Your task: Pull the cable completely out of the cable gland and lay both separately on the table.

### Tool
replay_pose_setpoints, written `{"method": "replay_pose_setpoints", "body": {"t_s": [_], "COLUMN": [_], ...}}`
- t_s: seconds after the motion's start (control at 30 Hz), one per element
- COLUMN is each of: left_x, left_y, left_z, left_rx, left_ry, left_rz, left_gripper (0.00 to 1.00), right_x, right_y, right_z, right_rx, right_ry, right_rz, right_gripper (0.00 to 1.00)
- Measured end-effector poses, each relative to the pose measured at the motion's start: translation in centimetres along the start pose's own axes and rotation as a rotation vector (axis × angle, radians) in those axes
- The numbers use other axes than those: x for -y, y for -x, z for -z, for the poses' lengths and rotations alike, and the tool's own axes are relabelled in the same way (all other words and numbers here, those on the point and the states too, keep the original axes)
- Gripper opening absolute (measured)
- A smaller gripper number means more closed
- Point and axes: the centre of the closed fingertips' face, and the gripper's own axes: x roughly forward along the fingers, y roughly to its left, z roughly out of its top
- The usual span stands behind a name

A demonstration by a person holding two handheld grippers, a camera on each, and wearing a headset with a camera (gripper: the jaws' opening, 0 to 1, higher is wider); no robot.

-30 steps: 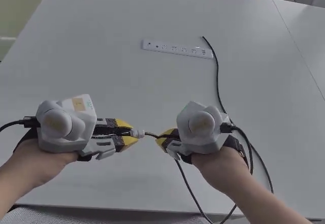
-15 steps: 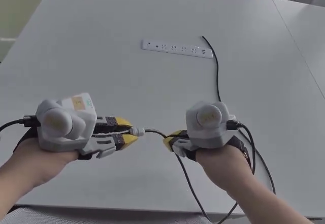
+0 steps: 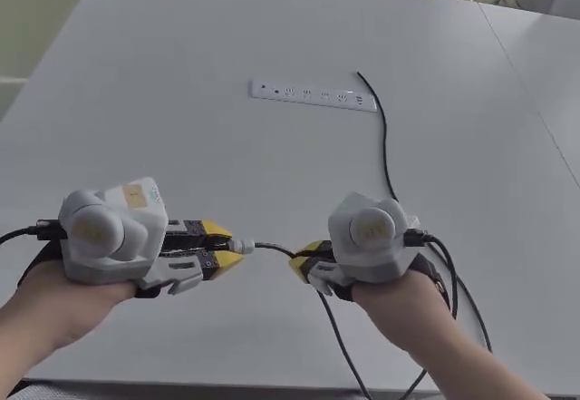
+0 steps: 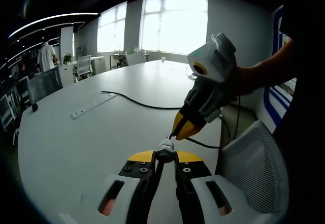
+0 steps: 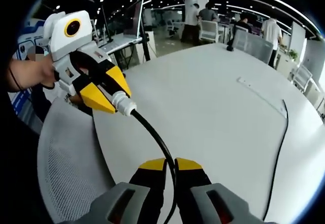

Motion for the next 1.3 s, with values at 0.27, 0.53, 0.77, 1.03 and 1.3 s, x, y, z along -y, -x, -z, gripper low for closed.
{"method": "replay_pose_setpoints", "body": {"t_s": [0.27, 0.53, 0.77, 1.03, 1.3], "left_x": [0.0, -0.2, -0.3, -0.4, -0.5], "left_y": [-0.1, -0.1, -0.1, -0.2, -0.3], "left_z": [0.1, 0.2, 0.3, 0.2, 0.1], "left_rx": [-0.007, -0.01, -0.007, -0.009, -0.008], "left_ry": [-0.002, -0.001, 0.003, 0.006, 0.001], "left_rz": [0.004, 0.006, 0.001, 0.0, -0.004], "left_gripper": [0.15, 0.15, 0.15, 0.15, 0.15], "right_x": [-1.4, -3.3, -3.8, -3.7, -3.5], "right_y": [0.9, -0.2, -0.5, -0.6, -0.6], "right_z": [-3.0, -4.9, -5.3, -5.2, -5.3], "right_rx": [0.079, 0.055, 0.059, 0.059, 0.071], "right_ry": [0.129, 0.407, 0.472, 0.501, 0.477], "right_rz": [-0.004, -0.019, -0.033, -0.031, -0.022], "right_gripper": [0.1, 0.09, 0.04, 0.01, 0.0]}}
